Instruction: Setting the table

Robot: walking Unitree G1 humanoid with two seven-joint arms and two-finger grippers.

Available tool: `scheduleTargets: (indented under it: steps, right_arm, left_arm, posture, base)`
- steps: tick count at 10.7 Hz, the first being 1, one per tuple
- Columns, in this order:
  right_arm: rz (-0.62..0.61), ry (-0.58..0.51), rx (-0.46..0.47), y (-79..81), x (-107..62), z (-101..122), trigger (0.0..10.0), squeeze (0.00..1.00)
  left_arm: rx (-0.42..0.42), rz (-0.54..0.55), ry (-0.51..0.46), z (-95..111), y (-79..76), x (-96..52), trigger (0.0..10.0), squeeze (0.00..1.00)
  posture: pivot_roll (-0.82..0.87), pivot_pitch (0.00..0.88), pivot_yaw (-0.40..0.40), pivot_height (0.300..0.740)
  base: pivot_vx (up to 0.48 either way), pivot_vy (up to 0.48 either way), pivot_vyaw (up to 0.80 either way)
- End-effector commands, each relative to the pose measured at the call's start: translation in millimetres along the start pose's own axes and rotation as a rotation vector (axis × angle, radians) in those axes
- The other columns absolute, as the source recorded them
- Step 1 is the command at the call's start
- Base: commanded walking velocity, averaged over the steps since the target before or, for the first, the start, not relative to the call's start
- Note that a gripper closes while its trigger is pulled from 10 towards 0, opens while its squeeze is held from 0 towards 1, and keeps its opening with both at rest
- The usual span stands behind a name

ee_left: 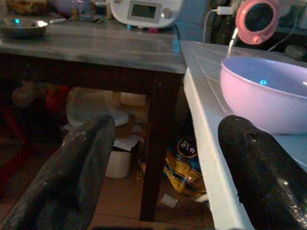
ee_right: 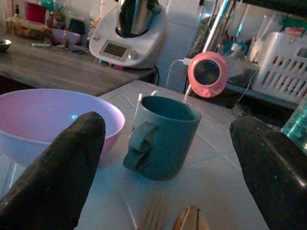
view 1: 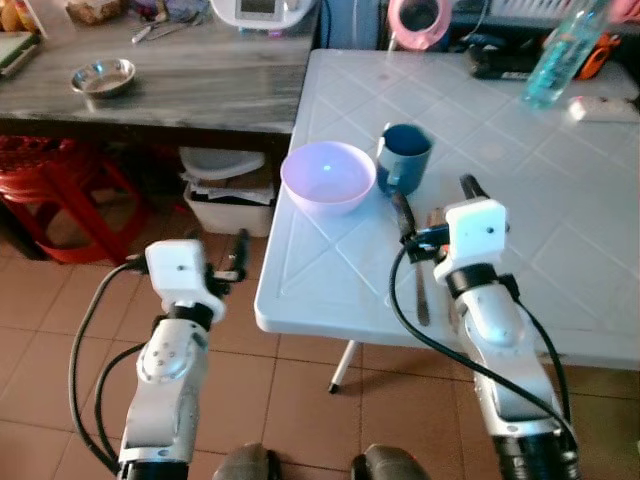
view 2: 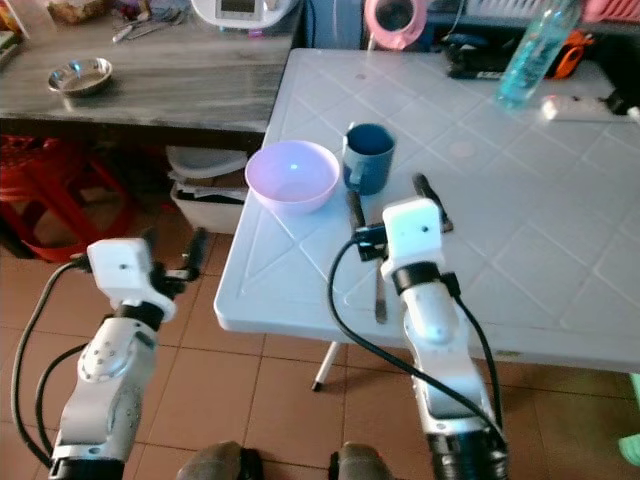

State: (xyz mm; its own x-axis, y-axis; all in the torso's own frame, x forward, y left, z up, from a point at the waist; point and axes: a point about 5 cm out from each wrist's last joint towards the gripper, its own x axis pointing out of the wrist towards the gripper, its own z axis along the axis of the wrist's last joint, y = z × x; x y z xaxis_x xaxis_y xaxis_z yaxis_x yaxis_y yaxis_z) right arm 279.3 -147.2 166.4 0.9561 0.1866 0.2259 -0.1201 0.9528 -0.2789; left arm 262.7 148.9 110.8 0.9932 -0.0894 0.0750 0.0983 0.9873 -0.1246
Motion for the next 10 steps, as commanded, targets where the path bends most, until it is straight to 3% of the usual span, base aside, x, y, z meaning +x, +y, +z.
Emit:
scheduleTargets:
  steps: [1, 4, 5, 6, 7, 8, 9, 10]
  right_arm:
    - [0.037, -0.031, -0.001, 2.2, 1.0, 5.3, 10.0, 0.00]
    - [0.196, -0.091, -0.043, 9.3, 18.1, 18.7, 10.0, 0.00]
    - [0.224, -0.094, -0.055, 7.5, 26.4, 21.7, 10.0, 0.00]
    - [0.283, -0.063, -0.075, 7.0, 37.9, 19.9, 10.0, 0.85]
    - [0.316, -0.047, -0.086, 7.7, 43.1, 18.8, 10.0, 1.00]
    - [0.326, -0.046, -0.161, 7.3, 52.1, 20.3, 10.0, 1.00]
    - [0.342, -0.029, -0.157, 7.4, 61.4, 22.2, 10.0, 0.72]
    - [0.400, -0.008, -0.183, 10.7, 68.2, 20.3, 10.0, 0.00]
  left_arm:
    - [0.011, 0.008, 0.010, -1.2, 2.1, -1.0, 10.0, 0.00]
    - [0.027, 0.012, 0.034, -2.5, 3.6, -9.4, 10.0, 0.00]
    - [0.028, 0.012, 0.037, -1.9, 3.9, -10.0, 10.0, 0.00]
    - [0.029, 0.007, 0.045, -1.9, 3.2, -11.2, 10.0, 0.00]
    - [0.028, 0.002, 0.051, -1.9, 2.2, -12.6, 10.0, 0.00]
    - [0.028, -0.006, 0.063, -2.9, 1.0, -14.9, 10.0, 0.00]
    - [0.028, -0.006, 0.066, -2.1, 1.1, -15.8, 10.0, 0.00]
    - [0.025, -0.007, 0.071, -2.2, 0.2, -16.6, 10.0, 0.00]
  posture:
    - [-0.10, 0.099, 0.030, 0.740]
    - [-0.08, 0.129, 0.035, 0.740]
    - [-0.07, 0.142, 0.037, 0.740]
    - [-0.07, 0.156, 0.041, 0.740]
    - [-0.06, 0.171, 0.040, 0.740]
    - [-0.06, 0.178, 0.042, 0.740]
    - [-0.06, 0.196, 0.041, 0.740]
    - [-0.06, 0.202, 0.035, 0.740]
  base:
    - [0.000, 0.000, 0.42]
    - [0.000, 0.000, 0.73]
    - [0.000, 0.000, 0.00]
    - [0.000, 0.000, 0.00]
    - [0.000, 0.000, 0.00]
    - [0.000, 0.000, 0.00]
    - [0.000, 0.000, 0.00]
    - [0.000, 0.000, 0.00]
